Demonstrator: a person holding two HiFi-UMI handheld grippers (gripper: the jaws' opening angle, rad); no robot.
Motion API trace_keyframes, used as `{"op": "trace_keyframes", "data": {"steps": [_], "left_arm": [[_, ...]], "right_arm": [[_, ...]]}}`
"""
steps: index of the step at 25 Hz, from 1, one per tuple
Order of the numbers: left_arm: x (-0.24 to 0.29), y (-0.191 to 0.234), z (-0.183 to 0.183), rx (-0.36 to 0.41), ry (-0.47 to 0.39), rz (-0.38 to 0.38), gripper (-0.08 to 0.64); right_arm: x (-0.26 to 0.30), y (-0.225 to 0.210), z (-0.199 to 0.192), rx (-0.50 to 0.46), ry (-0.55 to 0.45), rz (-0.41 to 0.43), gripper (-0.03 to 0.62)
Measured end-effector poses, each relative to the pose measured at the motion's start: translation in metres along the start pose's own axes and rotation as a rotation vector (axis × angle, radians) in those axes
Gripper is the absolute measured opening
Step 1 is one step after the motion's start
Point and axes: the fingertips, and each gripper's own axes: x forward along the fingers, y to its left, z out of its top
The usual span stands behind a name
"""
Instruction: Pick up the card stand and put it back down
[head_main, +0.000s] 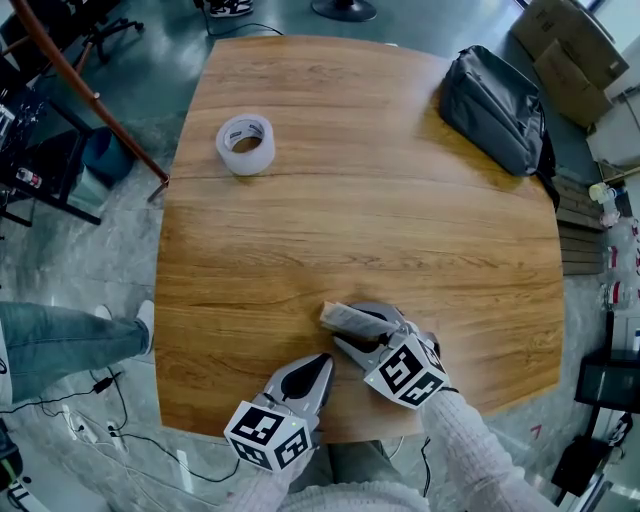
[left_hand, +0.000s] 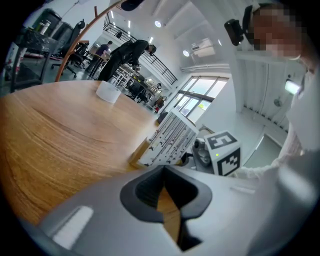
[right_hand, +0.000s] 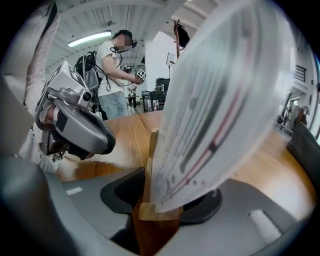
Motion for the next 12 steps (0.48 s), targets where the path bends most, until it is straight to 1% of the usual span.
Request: {"op": "trace_keyframes", "data": {"steps": [6, 12], "left_arm": [[-0.0009, -0.0035, 0.0012, -0.007, -0.008, -0.002, 0.008], [-0.0028, -0.0053, 0.0020, 0.000, -0.010, -0.002, 0.008]], "right_arm": [[0.0000, -0.0002, 0.0003, 0.012, 0.019, -0.025, 0.186], [-0.0006, 0.0012, -0.0001, 0.035, 0.001, -0.048, 0.181]]}}
